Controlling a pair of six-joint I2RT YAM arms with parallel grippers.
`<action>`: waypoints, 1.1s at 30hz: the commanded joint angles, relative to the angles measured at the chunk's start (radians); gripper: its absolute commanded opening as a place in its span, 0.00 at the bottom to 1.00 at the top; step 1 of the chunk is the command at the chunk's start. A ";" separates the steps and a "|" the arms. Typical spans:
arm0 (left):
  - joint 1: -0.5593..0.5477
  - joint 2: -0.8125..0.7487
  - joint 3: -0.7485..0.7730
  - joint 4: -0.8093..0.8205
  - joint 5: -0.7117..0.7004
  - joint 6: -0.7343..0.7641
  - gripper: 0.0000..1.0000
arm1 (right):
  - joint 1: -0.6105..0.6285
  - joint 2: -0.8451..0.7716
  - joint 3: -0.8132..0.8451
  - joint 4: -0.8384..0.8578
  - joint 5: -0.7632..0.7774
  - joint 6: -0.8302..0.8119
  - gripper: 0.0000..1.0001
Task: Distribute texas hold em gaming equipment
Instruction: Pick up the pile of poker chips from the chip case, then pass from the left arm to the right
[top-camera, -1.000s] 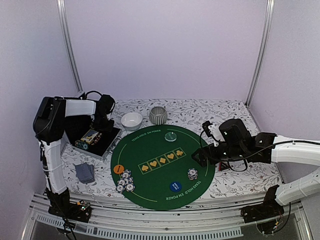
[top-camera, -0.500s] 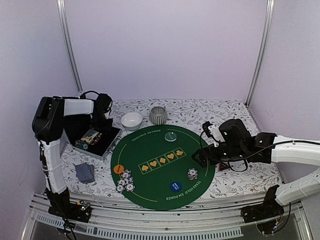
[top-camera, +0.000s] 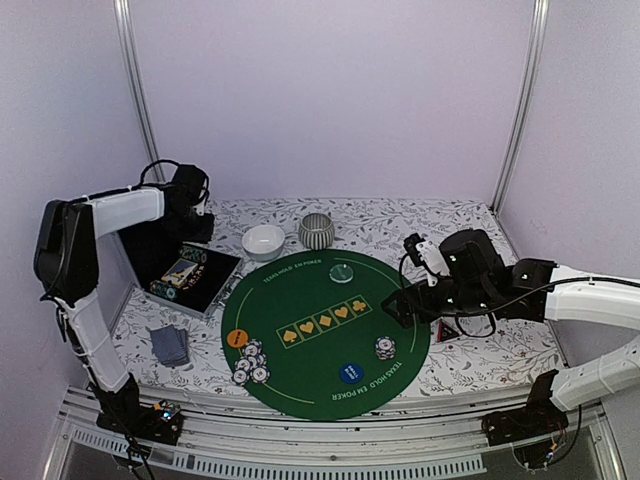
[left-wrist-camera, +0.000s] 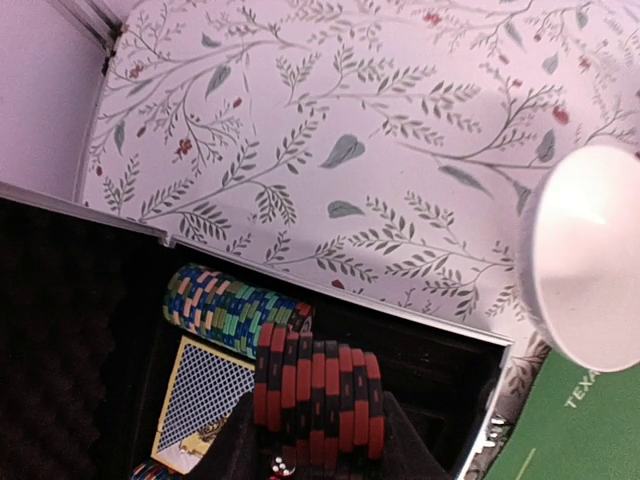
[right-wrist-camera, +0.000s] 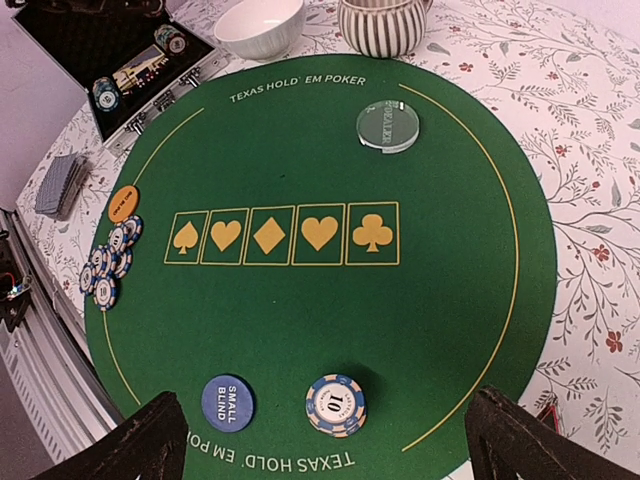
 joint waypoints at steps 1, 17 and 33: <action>-0.002 -0.125 -0.014 0.025 0.074 -0.034 0.00 | -0.003 -0.024 0.033 -0.001 -0.005 -0.020 0.99; -0.368 -0.530 -0.192 0.053 0.620 -0.268 0.00 | 0.074 0.135 0.245 0.203 -0.083 -0.175 0.99; -0.505 -0.715 -0.486 0.280 0.851 -0.478 0.00 | 0.291 0.496 0.511 0.342 0.015 -0.535 0.88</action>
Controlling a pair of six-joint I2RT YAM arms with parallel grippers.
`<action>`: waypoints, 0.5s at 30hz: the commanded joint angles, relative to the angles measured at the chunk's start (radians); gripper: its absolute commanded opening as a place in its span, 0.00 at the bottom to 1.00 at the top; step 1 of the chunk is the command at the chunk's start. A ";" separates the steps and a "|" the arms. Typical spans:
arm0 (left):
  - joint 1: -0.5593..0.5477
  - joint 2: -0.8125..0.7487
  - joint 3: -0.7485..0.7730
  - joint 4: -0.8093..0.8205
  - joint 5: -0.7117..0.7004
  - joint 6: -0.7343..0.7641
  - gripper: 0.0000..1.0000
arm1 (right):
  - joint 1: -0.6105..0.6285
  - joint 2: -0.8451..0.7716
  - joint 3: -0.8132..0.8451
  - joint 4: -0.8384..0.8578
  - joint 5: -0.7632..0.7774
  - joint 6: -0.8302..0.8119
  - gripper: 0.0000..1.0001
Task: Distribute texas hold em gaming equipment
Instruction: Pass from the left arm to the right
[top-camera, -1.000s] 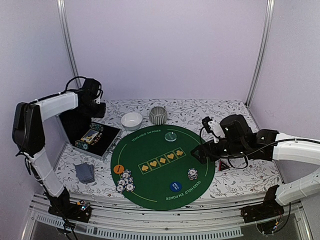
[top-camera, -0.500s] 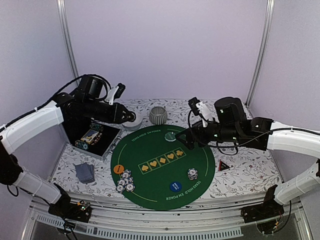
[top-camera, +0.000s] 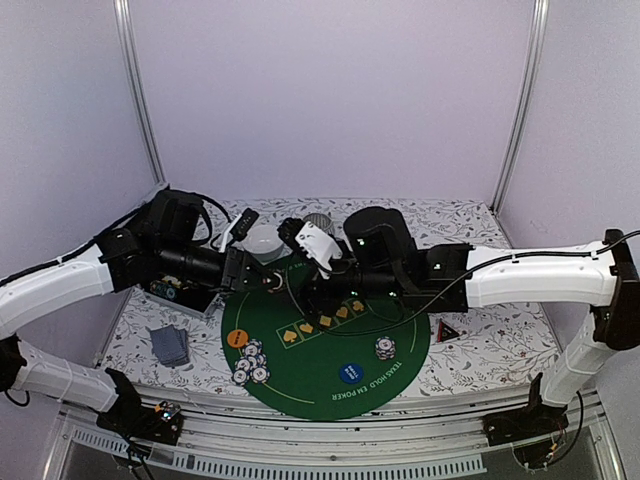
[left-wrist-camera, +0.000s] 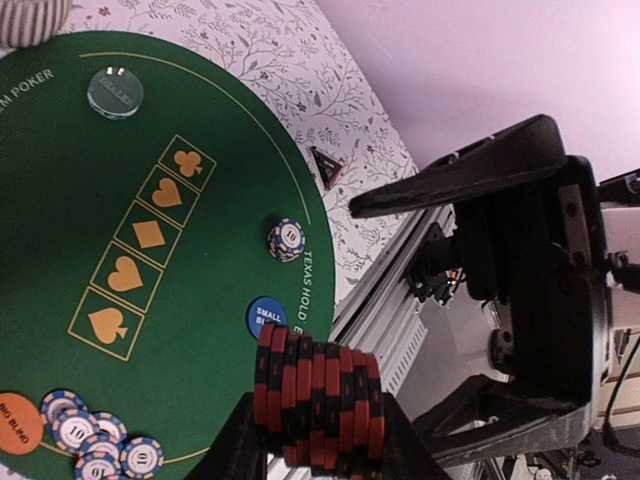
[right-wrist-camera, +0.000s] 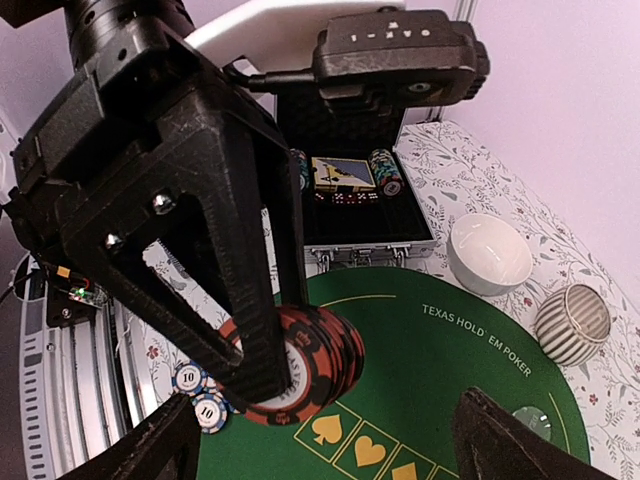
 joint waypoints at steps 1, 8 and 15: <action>-0.010 -0.041 -0.040 0.103 0.073 -0.053 0.00 | 0.026 0.061 0.061 0.037 0.042 -0.105 0.88; -0.012 -0.058 -0.076 0.118 0.073 -0.055 0.00 | 0.042 0.147 0.125 0.017 0.115 -0.122 0.77; -0.012 -0.060 -0.081 0.112 0.054 -0.050 0.00 | 0.049 0.191 0.175 0.007 0.241 -0.105 0.58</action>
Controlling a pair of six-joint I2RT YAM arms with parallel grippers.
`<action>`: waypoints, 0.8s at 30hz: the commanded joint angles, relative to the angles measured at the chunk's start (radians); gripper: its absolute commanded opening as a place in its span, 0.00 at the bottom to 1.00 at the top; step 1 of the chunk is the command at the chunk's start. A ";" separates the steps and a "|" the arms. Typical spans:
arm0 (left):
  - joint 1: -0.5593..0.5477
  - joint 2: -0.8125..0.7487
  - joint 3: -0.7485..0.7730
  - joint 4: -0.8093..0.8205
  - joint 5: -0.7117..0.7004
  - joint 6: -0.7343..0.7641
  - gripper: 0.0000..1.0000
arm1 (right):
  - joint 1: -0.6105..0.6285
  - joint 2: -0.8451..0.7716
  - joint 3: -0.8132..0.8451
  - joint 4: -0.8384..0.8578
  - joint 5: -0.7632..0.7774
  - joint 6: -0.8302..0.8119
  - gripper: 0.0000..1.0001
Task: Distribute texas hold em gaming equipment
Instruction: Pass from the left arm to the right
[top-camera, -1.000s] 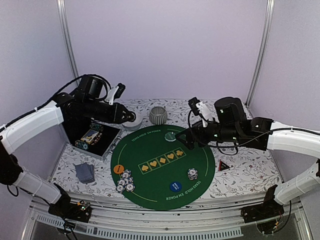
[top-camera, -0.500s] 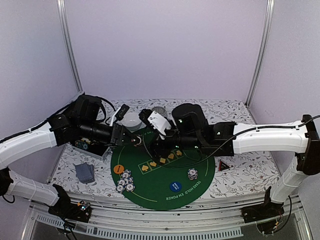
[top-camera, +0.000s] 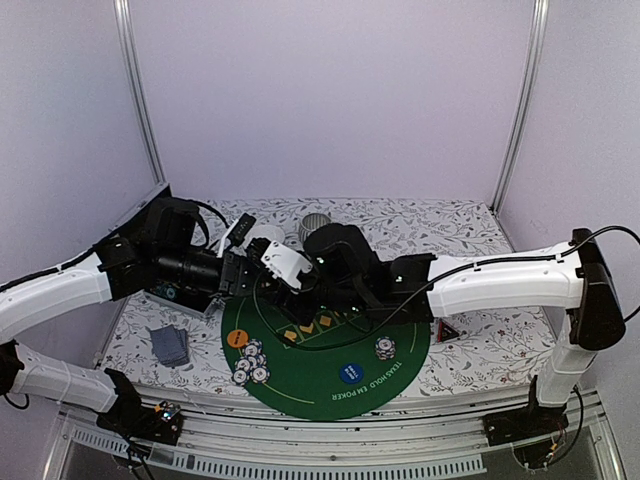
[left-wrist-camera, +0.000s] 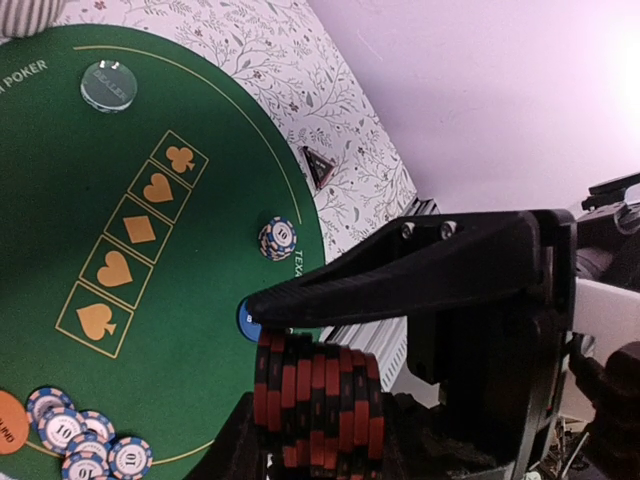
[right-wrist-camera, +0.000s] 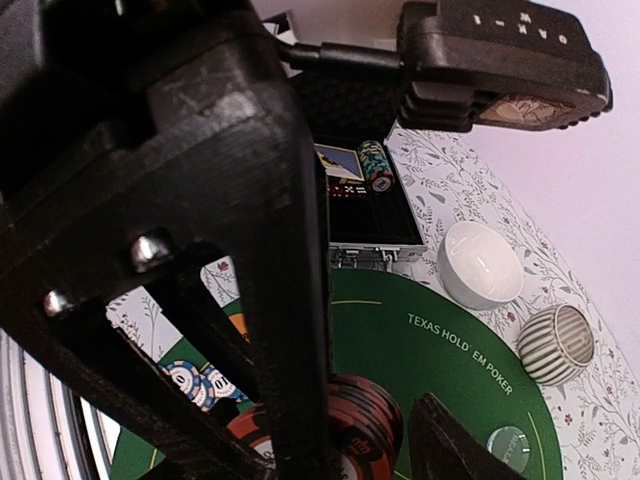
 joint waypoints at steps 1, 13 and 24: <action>-0.012 -0.022 -0.007 0.037 0.023 0.003 0.00 | -0.007 0.029 0.049 0.005 0.124 0.012 0.58; -0.012 -0.020 -0.054 0.055 0.034 -0.021 0.00 | -0.007 0.024 0.026 -0.042 0.162 0.050 0.10; -0.027 0.047 -0.248 0.231 0.072 -0.107 0.00 | 0.004 -0.004 -0.105 -0.083 0.084 0.188 0.53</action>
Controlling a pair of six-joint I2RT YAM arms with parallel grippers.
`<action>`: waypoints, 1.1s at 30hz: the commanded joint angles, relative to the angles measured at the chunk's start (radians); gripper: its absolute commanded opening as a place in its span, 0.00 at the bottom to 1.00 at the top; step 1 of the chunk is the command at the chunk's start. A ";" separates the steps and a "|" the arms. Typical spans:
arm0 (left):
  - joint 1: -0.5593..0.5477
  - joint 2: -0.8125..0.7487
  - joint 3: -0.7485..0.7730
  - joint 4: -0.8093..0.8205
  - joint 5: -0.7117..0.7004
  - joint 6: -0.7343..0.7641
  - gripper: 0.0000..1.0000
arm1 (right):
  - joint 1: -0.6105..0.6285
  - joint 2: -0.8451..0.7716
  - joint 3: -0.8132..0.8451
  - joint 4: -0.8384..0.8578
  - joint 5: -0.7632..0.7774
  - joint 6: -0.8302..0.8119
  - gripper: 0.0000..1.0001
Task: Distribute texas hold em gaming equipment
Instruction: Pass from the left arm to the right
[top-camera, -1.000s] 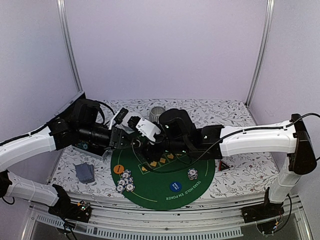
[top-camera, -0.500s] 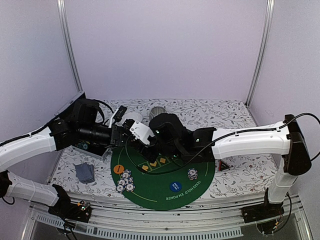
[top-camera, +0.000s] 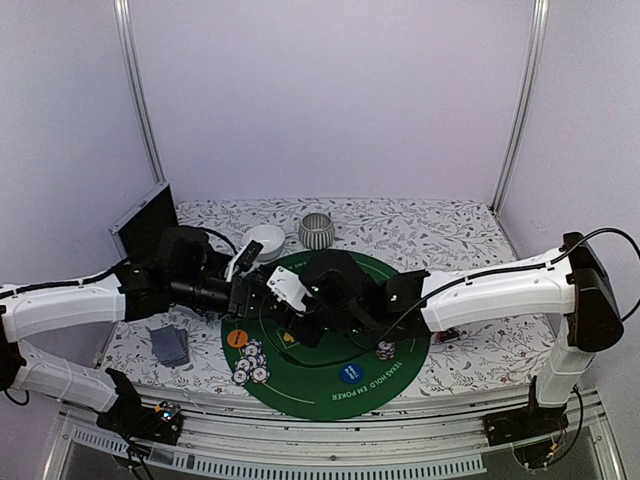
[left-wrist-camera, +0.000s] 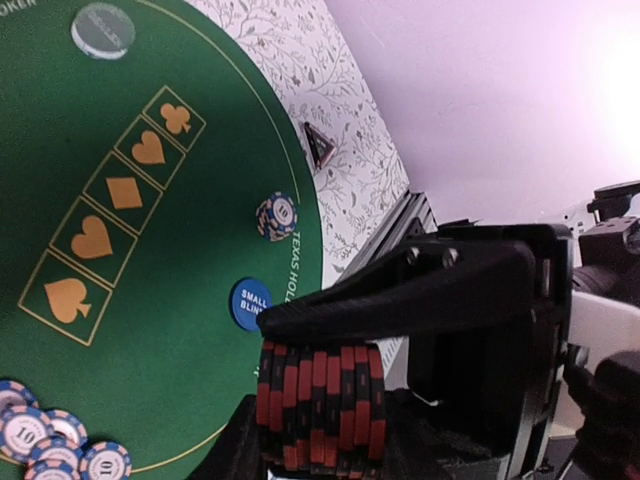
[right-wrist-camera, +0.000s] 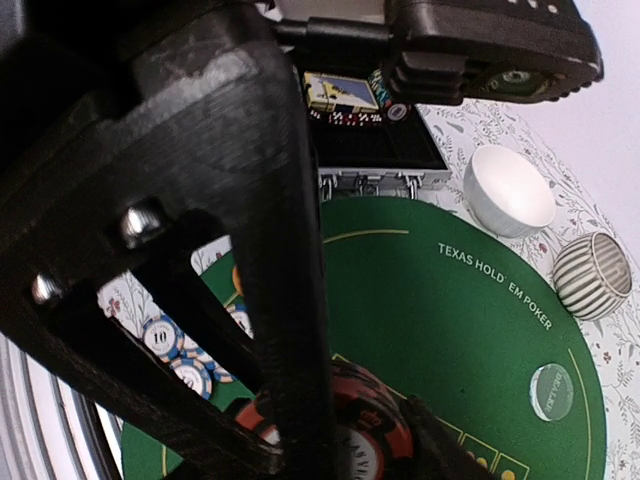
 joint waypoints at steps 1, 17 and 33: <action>-0.023 0.033 -0.092 0.040 0.042 -0.015 0.00 | -0.021 -0.028 -0.072 -0.030 0.012 0.107 0.61; -0.124 0.324 -0.083 0.077 0.019 0.064 0.00 | -0.015 -0.353 -0.411 0.012 -0.152 0.273 0.78; -0.164 0.520 0.001 0.150 0.089 0.096 0.00 | -0.013 -0.261 -0.364 -0.070 -0.197 0.302 0.74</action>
